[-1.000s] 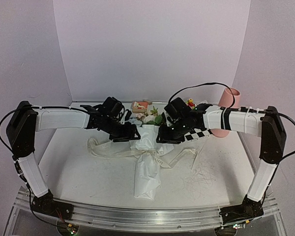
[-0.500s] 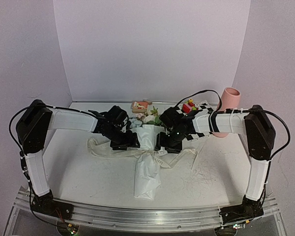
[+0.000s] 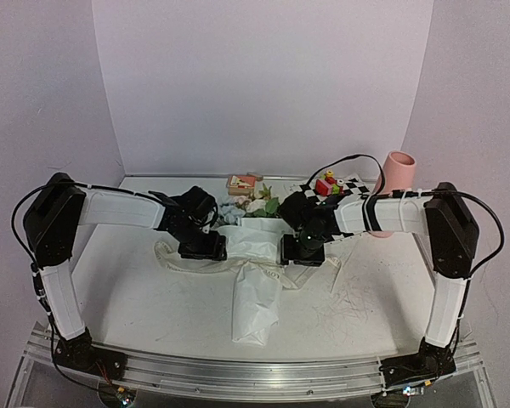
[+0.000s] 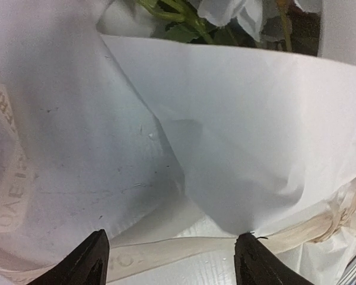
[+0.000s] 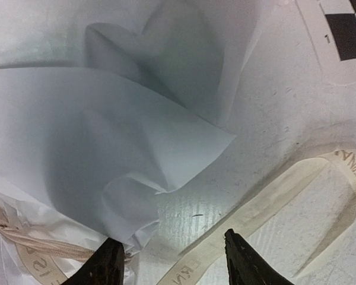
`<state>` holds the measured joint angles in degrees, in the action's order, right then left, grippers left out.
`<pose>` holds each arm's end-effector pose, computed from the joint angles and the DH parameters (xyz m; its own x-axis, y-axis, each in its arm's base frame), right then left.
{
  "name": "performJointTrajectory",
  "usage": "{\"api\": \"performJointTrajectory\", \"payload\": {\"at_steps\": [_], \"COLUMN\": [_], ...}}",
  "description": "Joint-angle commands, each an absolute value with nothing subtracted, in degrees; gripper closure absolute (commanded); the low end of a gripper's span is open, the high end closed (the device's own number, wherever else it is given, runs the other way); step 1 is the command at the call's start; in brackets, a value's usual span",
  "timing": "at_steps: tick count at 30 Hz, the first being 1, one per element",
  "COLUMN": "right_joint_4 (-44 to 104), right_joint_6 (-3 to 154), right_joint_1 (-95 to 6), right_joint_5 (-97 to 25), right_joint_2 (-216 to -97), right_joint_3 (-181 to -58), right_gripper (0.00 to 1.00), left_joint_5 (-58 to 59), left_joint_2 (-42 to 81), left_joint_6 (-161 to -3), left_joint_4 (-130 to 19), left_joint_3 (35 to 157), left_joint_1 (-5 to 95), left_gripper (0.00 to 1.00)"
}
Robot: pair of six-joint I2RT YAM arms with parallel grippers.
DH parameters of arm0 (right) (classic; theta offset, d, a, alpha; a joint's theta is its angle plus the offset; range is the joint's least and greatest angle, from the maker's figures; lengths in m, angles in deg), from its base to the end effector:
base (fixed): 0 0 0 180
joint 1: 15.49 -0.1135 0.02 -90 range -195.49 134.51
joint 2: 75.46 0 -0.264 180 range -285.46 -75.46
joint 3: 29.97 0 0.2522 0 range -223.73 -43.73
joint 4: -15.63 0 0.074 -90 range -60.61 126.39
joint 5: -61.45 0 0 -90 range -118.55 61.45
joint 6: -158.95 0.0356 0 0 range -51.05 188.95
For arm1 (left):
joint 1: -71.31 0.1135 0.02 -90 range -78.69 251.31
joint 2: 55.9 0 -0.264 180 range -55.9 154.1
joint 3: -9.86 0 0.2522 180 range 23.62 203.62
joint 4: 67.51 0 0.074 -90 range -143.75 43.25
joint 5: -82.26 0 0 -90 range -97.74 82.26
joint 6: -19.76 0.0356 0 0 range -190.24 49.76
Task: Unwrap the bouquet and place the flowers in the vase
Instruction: Untie the ribbon from the wrapping paper.
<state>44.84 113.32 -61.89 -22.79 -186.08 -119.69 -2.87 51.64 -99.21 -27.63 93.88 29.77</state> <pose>0.2914 0.3008 0.1867 -0.8511 0.1152 -0.5123 -0.1133 0.9124 0.3934 0.2823 -0.2541 0.1667 -0.9193 0.1697 -0.3550 0.2788 0.9176 -0.2833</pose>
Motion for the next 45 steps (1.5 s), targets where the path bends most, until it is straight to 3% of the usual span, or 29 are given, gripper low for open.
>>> {"api": "performJointTrajectory", "payload": {"at_steps": [1, 9, 17, 34, 37, 45], "right_joint_4": [54.0, 45.2, 42.6, 43.4, 43.5, 43.5], "right_joint_6": [109.6, 97.9, 92.6, 84.4, 83.9, 82.7], "right_joint_1": [-61.1, -61.1, -61.2, -61.8, -61.9, -62.7], "right_joint_5": [-15.5, -26.6, -38.0, -43.1, -43.9, -44.6], "right_joint_2": [-181.3, -178.2, -182.7, -189.6, -190.2, -190.7], "right_joint_3": [-120.8, -123.7, -128.5, -129.3, -129.3, -127.5], "right_gripper": [0.42, 0.56, 0.77, 0.74, 0.8, 0.84], "left_joint_5": [-9.3, 3.1, 13.1, 19.4, 19.6, 19.8], "left_joint_2": [46.0, 42.9, 42.2, 40.8, 41.1, 41.6], "left_joint_6": [-94.9, -93.8, -91.9, -92.1, -92.2, -92.4], "left_joint_4": [-22.2, -23.7, -29.4, -32.0, -32.1, -32.0], "left_joint_3": [96.7, 100.1, 98.9, 95.3, 95.0, 94.7], "left_joint_1": [31.2, 31.2, 31.2, 30.6, 30.1, 29.0], "left_gripper": [0.25, 0.25, 0.43, 0.53, 0.54, 0.54]}}
